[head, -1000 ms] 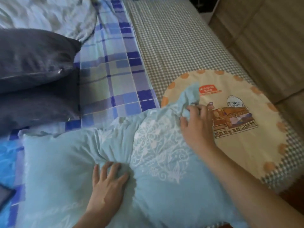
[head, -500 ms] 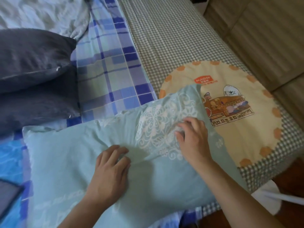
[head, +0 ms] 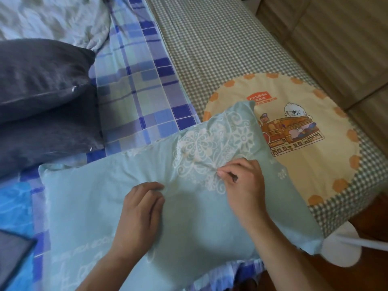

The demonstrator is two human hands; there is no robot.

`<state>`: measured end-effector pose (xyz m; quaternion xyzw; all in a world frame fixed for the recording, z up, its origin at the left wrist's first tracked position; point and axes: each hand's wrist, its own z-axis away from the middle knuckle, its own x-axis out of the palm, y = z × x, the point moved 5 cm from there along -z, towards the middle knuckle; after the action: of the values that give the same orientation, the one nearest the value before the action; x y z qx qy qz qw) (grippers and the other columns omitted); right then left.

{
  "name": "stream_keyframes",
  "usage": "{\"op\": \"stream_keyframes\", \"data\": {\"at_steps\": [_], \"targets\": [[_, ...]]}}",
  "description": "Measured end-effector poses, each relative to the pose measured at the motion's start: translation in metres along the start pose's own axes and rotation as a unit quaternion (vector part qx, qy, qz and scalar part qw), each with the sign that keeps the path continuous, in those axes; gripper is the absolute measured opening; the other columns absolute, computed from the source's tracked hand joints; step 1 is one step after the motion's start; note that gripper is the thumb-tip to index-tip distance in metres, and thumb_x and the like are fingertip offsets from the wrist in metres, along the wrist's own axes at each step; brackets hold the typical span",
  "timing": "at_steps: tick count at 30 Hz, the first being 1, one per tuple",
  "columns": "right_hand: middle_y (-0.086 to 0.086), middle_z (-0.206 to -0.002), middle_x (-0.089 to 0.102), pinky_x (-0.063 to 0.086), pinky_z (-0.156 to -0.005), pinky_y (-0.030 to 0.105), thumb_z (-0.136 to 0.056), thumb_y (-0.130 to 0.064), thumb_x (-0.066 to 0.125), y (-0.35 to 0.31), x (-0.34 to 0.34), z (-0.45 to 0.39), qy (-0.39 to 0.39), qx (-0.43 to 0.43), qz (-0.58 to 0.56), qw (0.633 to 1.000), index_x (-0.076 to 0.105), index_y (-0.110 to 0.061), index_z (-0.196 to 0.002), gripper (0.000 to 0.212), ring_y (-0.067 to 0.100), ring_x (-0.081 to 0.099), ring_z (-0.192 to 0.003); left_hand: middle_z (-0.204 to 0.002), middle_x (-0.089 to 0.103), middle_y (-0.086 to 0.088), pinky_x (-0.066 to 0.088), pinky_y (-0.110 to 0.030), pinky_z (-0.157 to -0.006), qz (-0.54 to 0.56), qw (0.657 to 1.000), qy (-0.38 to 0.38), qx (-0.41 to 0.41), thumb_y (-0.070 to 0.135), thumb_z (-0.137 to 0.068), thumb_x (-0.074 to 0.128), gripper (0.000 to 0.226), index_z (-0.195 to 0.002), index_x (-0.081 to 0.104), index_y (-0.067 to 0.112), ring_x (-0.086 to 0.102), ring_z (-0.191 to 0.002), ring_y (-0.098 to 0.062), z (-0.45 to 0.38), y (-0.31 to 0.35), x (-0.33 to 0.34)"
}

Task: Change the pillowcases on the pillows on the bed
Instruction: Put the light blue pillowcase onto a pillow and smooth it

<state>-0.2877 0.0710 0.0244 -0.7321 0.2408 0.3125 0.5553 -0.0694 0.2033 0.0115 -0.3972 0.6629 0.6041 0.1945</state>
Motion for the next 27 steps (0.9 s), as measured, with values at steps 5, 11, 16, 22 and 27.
{"op": "stream_keyframes", "data": {"at_steps": [5, 11, 16, 22, 27], "targets": [[-0.006, -0.085, 0.064, 0.048, -0.070, 0.026, -0.079, -0.001, 0.077, 0.004, 0.002, 0.002, -0.043, -0.080, 0.062, 0.994, 0.077, -0.012, -0.084, 0.012, 0.015, 0.053, -0.084, -0.096, 0.069, 0.007, 0.047, -0.040, -0.084, -0.072, 0.996, -0.001, 0.053, 0.020, -0.092, 0.062, 0.014, -0.083, 0.071, 0.015, 0.064, -0.092, -0.022, -0.005, 0.002, -0.003], [0.000, -0.077, 0.060, 0.050, -0.051, 0.038, -0.081, 0.002, 0.068, 0.000, -0.010, -0.016, -0.063, -0.177, 0.108, 0.976, 0.071, -0.006, -0.076, 0.010, 0.023, 0.059, -0.067, -0.091, 0.070, 0.004, 0.047, -0.038, -0.081, -0.141, 0.984, 0.022, 0.106, 0.018, -0.094, 0.066, 0.012, -0.084, 0.073, 0.014, 0.064, -0.085, -0.028, -0.016, 0.019, -0.012], [0.004, -0.068, 0.055, 0.046, -0.048, 0.038, -0.084, 0.008, 0.068, -0.015, -0.023, -0.021, -0.017, -0.270, 0.118, 0.956, 0.068, -0.005, -0.072, 0.018, 0.025, 0.055, -0.059, -0.086, 0.069, 0.001, 0.047, -0.039, -0.075, -0.158, 0.981, 0.050, 0.100, 0.021, -0.095, 0.066, 0.017, -0.084, 0.074, 0.012, 0.063, -0.080, -0.030, -0.012, 0.019, -0.027], [0.007, -0.076, 0.054, 0.045, -0.052, 0.042, -0.086, 0.006, 0.064, -0.012, -0.022, -0.015, -0.026, -0.264, 0.141, 0.954, 0.067, -0.004, -0.077, 0.014, 0.027, 0.049, -0.061, -0.112, 0.065, -0.002, 0.047, -0.042, -0.081, -0.126, 0.990, 0.007, 0.066, 0.032, -0.093, 0.067, 0.027, -0.115, 0.074, 0.019, 0.060, -0.100, -0.031, -0.018, 0.037, 0.008], [0.010, -0.081, 0.055, 0.045, -0.062, 0.047, -0.089, 0.005, 0.060, -0.021, -0.025, -0.013, -0.031, -0.278, 0.110, 0.954, 0.064, -0.001, -0.079, 0.012, 0.030, 0.052, -0.073, -0.111, 0.067, 0.001, 0.043, -0.041, -0.083, -0.117, 0.991, 0.031, 0.050, 0.029, -0.095, 0.065, 0.020, -0.110, 0.075, 0.021, 0.059, -0.102, -0.030, -0.035, 0.059, 0.033]]}}
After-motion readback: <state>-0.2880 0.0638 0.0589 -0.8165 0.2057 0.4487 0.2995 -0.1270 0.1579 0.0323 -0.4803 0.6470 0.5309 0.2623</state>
